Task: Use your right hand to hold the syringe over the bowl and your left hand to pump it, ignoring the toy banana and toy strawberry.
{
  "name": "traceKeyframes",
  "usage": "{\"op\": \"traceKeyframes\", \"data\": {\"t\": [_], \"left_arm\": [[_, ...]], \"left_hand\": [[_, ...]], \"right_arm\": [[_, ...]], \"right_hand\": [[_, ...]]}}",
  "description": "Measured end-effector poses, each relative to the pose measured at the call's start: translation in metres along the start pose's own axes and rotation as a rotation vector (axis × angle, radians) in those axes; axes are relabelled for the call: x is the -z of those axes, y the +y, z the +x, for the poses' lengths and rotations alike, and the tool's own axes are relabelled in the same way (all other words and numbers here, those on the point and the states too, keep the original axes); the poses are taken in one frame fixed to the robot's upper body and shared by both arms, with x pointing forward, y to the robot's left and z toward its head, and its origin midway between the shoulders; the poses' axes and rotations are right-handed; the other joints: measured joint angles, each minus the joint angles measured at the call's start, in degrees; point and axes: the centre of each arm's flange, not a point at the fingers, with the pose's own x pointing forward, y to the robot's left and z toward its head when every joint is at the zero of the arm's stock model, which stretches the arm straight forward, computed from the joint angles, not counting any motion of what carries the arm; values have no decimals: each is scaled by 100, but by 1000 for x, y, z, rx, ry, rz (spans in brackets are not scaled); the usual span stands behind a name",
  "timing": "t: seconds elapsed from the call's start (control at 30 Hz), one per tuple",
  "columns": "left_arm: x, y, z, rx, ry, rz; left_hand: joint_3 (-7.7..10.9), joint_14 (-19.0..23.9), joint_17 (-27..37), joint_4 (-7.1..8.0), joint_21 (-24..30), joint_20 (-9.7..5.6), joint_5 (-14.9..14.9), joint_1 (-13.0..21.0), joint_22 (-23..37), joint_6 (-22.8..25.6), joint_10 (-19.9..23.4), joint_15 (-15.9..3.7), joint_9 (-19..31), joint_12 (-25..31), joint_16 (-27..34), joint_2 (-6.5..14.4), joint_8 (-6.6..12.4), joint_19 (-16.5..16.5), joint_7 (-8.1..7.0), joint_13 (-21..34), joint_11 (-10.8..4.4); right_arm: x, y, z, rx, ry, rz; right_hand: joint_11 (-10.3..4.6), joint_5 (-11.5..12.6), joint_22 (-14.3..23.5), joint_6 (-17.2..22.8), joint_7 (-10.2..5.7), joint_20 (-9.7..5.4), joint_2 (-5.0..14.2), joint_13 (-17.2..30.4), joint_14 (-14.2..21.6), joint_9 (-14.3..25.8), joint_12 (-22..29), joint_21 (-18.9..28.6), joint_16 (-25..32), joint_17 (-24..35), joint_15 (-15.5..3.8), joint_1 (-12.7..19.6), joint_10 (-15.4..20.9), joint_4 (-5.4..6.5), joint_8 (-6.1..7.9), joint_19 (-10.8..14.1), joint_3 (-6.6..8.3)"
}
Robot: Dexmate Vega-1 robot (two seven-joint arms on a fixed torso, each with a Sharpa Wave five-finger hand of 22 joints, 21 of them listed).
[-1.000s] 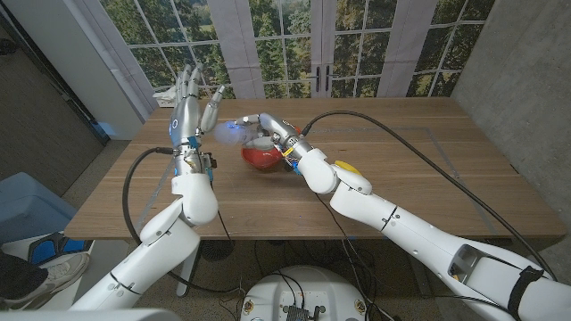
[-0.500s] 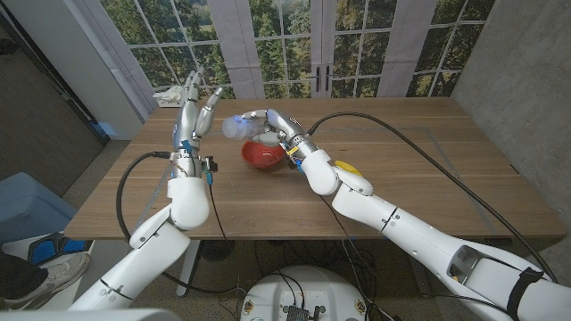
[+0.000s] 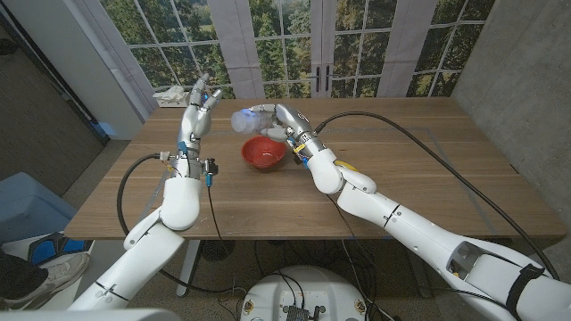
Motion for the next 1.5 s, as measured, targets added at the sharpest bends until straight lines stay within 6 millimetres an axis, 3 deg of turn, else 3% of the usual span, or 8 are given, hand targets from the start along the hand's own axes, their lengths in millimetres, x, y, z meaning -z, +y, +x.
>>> {"op": "traceKeyframes", "data": {"t": [0.33, 0.37, 1.0, 1.13, 1.3, 1.5], "left_arm": [[9, 5, -1, 13, 26, -46], [8, 1, -1, 53, 30, -130], [17, 5, 0, 104, 54, -255], [18, 6, 2, 109, 57, -271], [20, 7, 4, 111, 67, -294], [24, 8, 5, 110, 81, -334]], "left_hand": [[24, -31, 0, 24, 0, -16, 0, 0, 0, -40, -31, -31, 0, 0, 0, 0, 0, 45, 40, 1, 31], [24, -31, 1, 24, 0, 0, 0, 0, 0, -45, -31, -31, 1, 0, 0, 0, -3, 61, 45, 1, 31], [44, -30, 16, 51, 34, -40, 0, -18, 0, -187, 0, -31, 15, 0, 1, -19, -23, 165, 126, 1, 62], [8, -30, 16, 87, 34, -40, 0, -54, 0, -316, 0, -31, 15, 0, 1, -54, -23, 165, 266, 1, 62], [-7, -30, 43, 311, 34, -38, 45, -144, 12, -484, -13, -31, -1, 0, 1, -68, -23, 162, 691, 1, 75], [-2, -175, 67, 569, 8, -13, 78, -167, 27, -650, -137, -31, 0, -51, 1, -91, -23, 66, 858, 1, 195]], "right_arm": [[5, -8, 0, 54, -19, -61], [16, -9, -2, 51, -1, -80], [46, -21, -14, 147, 75, -254], [52, -24, -17, 164, 98, -274], [58, -27, -21, 184, 123, -300], [64, -30, -26, 204, 148, -329]], "right_hand": [[0, -1, 1, 0, 0, 19, 0, 0, 0, 0, -2, 0, 0, 0, 0, 0, 0, 0, 0, 20, 0], [0, -1, 1, 0, 0, 19, 0, 0, 0, -1, -2, 0, 0, 0, 0, 0, 0, 0, -1, 19, 0], [0, -1, -20, 0, 0, 19, 0, 14, 0, -1, -45, 0, 0, 0, 0, 0, 0, 0, -11, 19, 0], [-1, -1, -26, 0, 0, 18, 0, 11, 0, -1, -41, 0, 0, 0, 0, 0, 0, 0, -11, 19, 0], [-1, -1, -26, 0, 0, 18, 0, 11, 0, -1, -40, 0, 0, 0, 0, 0, 0, 0, -12, 19, 0], [-1, -1, -26, 0, 0, 18, 0, 11, 0, -1, -40, 0, 0, 0, 0, 0, 0, 0, -29, 19, 0]]}}
